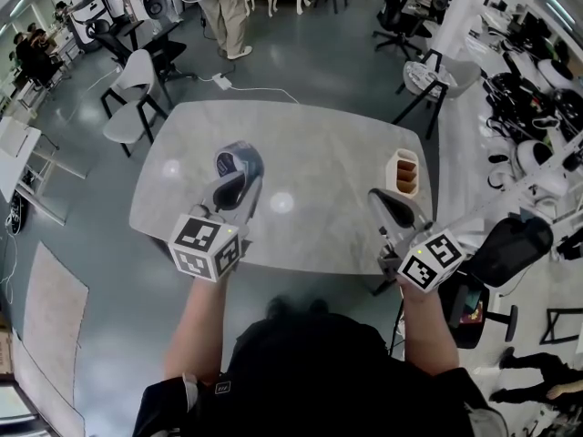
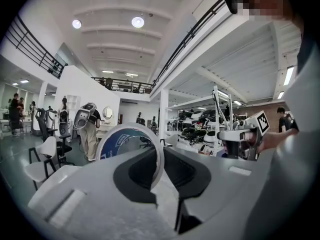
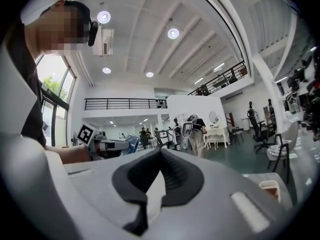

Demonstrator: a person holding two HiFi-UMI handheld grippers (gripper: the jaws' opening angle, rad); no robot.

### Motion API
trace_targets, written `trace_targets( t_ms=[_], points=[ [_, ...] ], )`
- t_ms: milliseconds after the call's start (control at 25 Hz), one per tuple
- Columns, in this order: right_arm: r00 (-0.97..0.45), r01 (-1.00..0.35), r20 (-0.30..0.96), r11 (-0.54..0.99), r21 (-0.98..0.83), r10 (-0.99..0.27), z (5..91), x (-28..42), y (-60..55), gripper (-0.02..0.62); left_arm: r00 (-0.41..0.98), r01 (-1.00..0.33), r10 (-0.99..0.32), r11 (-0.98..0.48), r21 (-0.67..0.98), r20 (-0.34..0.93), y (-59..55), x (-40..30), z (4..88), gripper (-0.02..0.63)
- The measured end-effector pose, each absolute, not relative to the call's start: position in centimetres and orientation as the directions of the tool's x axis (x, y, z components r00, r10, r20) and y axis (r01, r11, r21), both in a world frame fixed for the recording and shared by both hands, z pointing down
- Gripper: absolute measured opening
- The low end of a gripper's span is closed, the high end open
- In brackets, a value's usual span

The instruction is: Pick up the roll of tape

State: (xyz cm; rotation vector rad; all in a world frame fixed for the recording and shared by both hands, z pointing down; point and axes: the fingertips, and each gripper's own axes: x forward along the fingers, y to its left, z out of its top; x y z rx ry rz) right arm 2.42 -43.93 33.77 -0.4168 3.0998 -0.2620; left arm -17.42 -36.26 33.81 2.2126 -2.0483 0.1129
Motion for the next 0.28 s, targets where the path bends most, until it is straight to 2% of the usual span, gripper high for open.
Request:
trace_targets(
  t_ms=[280],
  points=[
    [-0.967,-0.256,0.028,0.952,-0.168,-0.255,34.6,1.7,-43.4,0.002,0.082,-0.996,-0.984,-0.075,0.047,0.16,-35.9,-17.9,35.0,0.054]
  ],
)
